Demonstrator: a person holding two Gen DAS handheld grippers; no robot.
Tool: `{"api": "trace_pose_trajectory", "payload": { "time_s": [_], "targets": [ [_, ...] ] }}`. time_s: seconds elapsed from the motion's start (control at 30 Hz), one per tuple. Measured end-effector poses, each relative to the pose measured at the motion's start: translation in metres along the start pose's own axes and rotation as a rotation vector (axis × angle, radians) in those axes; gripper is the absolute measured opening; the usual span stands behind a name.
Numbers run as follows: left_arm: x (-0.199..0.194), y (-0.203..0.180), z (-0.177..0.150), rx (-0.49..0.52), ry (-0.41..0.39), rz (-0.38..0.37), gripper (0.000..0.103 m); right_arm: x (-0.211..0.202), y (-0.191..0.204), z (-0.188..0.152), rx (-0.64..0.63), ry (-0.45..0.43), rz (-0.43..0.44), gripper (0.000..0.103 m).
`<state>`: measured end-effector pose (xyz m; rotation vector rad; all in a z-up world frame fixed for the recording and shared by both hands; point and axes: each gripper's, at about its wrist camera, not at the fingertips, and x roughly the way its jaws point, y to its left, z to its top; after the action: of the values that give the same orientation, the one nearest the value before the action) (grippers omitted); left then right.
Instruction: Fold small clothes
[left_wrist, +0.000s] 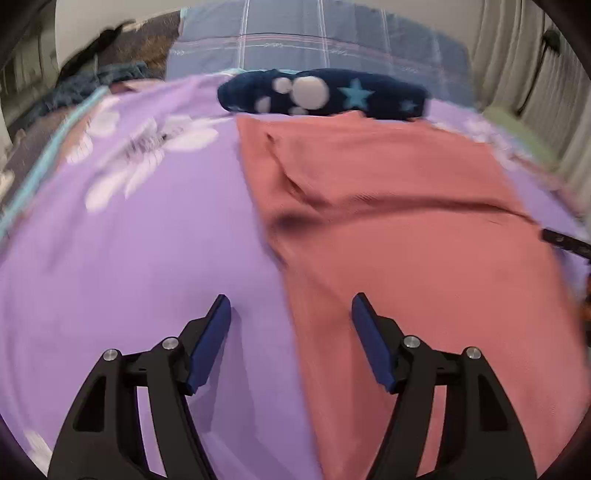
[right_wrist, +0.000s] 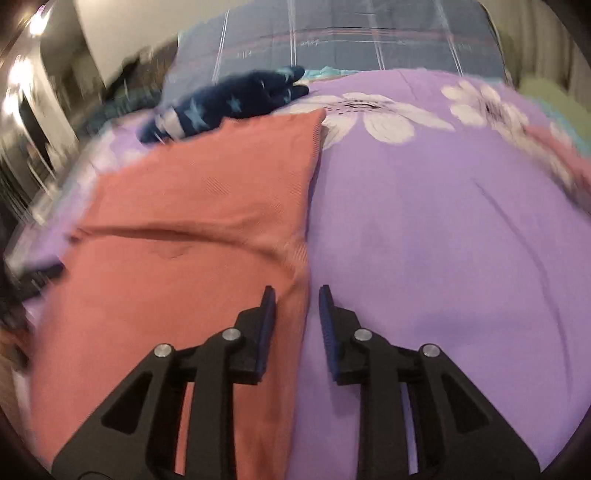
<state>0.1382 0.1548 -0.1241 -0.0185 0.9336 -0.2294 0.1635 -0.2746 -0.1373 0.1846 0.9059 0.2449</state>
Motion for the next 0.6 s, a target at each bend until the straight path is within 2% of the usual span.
{"api": "trace_pose_trajectory", "payload": {
  "time_s": [0.1,0.17,0.3,0.47,0.6],
  "targets": [
    [-0.028,-0.012,-0.039,0.028,0.021,-0.086,0.068,-0.031,-0.009,-0.034,0.031,0.009,0.045,0.025],
    [-0.039,-0.022,-0.059,0.064,0.023,-0.095,0.068,-0.047,-0.014,-0.058,0.057,0.022,0.056,0.025],
    [-0.065,-0.038,-0.104,0.086,0.011,-0.126,0.068,-0.078,-0.02,-0.114,0.136,0.028,0.15,0.025],
    [-0.087,-0.046,-0.138,0.066,0.002,-0.185,0.068,-0.111,-0.019,-0.167,0.177,0.023,0.219,0.025],
    [-0.101,-0.051,-0.158,0.068,-0.005,-0.206,0.068,-0.126,-0.019,-0.189,0.202,0.024,0.264,0.028]
  ]
}}
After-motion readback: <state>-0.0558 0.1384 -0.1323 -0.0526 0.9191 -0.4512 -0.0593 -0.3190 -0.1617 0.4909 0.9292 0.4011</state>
